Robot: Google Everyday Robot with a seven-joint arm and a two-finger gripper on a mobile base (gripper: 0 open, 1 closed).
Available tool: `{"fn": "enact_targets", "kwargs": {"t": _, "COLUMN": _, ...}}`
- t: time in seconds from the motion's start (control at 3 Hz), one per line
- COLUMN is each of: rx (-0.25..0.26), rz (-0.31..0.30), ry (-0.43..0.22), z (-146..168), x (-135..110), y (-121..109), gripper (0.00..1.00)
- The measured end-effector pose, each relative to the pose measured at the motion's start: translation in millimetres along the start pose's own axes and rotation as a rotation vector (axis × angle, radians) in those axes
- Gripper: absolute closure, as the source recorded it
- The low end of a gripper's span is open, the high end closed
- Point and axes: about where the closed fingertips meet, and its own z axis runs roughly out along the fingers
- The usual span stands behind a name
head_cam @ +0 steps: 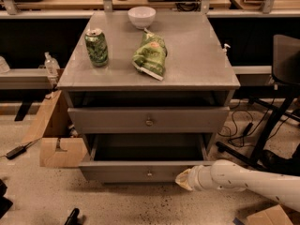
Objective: Close middle drawer
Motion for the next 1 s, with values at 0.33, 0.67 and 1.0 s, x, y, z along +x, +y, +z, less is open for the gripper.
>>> {"fn": "enact_targets", "kwargs": {"t": 0.33, "rx": 0.000, "rz": -0.001, "ry": -0.002, "z": 2.4, "x": -0.6, "y": -3.4, "gripper": 1.00}}
{"fn": "enact_targets", "kwargs": {"t": 0.67, "rx": -0.002, "rz": -0.009, "ry": -0.018, "z": 18.2, "x": -4.4, "y": -25.9, "gripper": 1.00}}
{"fn": "enact_targets", "kwargs": {"t": 1.0, "rx": -0.002, "rz": -0.009, "ry": -0.018, "z": 17.2, "x": -3.2, "y": -24.6, "gripper": 1.00}}
